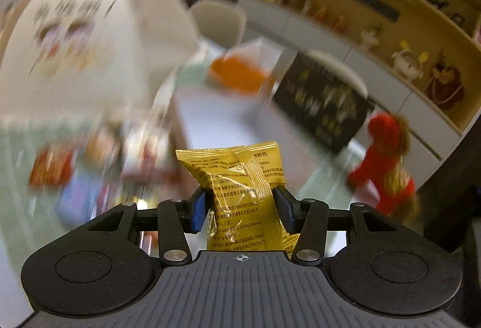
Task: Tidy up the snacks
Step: 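Drop the yellow bag into the pink box with the left tool while the right tool drops its packet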
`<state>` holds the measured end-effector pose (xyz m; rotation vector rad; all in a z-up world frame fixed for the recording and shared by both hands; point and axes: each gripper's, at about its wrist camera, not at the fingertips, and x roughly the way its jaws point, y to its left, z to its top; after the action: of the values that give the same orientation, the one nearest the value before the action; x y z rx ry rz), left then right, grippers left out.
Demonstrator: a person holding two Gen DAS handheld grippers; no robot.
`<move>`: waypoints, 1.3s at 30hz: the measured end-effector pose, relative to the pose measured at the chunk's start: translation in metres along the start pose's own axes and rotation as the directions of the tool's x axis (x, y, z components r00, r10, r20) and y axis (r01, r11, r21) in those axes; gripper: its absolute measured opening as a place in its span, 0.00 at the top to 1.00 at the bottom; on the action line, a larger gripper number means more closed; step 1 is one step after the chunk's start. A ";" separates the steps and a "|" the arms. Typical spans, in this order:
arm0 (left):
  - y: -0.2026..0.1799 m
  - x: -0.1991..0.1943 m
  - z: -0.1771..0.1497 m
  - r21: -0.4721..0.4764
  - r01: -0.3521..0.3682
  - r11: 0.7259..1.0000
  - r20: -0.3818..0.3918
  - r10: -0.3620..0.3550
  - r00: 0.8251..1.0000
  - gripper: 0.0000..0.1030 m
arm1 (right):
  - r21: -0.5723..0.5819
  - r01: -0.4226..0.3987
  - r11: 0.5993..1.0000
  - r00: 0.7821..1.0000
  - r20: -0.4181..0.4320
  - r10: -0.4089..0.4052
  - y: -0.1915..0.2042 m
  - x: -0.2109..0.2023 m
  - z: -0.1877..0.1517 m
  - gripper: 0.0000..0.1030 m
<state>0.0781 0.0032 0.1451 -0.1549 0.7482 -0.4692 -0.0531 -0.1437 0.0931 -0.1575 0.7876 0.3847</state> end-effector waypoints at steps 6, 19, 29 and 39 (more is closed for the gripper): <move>0.021 0.098 0.051 -0.063 0.008 0.998 0.013 -0.008 1.000 0.50 | 0.016 0.082 0.996 0.997 0.003 -0.082 -0.006 -0.003 0.014 0.46; 0.097 0.047 -0.001 -0.309 0.026 0.951 0.093 0.003 0.996 0.50 | 0.098 0.195 0.976 0.969 0.137 -0.208 -0.069 0.027 0.103 0.45; 0.142 0.012 -0.075 -0.469 -0.141 0.872 -0.019 0.149 0.989 0.50 | 0.130 0.015 0.991 0.997 0.071 -0.025 -0.041 0.078 0.117 0.37; 0.140 -0.005 -0.095 -0.514 -0.150 0.845 -0.043 0.149 0.988 0.50 | 0.123 -0.018 0.992 0.997 -0.077 0.027 0.012 0.154 0.097 0.39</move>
<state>0.0597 0.1322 0.0372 -0.5975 0.8692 -0.1068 0.1046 -0.0629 0.0504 -0.0490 0.8886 0.3519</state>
